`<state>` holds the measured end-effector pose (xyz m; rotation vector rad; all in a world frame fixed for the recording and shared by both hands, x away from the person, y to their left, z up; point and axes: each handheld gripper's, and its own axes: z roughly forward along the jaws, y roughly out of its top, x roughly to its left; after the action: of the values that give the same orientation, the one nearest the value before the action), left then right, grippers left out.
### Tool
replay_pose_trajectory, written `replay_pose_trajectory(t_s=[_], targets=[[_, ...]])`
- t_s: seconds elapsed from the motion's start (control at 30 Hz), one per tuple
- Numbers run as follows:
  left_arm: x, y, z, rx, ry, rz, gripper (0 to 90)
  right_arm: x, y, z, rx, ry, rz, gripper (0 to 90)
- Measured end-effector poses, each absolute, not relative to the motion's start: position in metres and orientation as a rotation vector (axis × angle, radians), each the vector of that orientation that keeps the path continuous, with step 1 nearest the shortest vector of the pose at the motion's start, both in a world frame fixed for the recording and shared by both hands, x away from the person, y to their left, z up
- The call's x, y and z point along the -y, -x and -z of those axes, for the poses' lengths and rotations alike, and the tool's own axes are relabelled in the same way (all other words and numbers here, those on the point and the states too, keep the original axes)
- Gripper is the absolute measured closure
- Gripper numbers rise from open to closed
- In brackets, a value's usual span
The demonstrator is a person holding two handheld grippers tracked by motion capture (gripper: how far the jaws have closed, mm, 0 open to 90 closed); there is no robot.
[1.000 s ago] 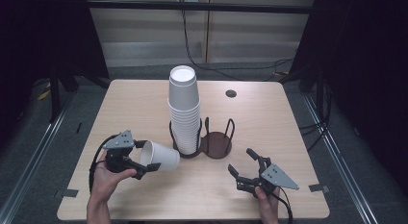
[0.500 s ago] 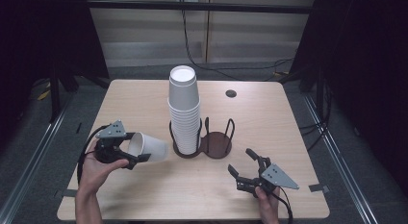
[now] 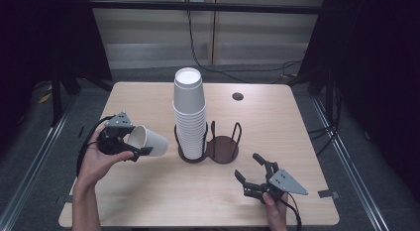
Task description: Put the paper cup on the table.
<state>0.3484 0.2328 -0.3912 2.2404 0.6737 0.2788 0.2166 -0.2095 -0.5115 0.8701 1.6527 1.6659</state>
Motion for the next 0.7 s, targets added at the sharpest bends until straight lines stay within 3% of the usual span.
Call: replay_pose_trajectory(t_s=[0.7], targets=[[-0.218, -0.39, 0.39, -0.804, -2.495, -0.318, 8.3, 0.21, -0.217, 0.512, -1.655, -0.867, -1.668, 14.0]])
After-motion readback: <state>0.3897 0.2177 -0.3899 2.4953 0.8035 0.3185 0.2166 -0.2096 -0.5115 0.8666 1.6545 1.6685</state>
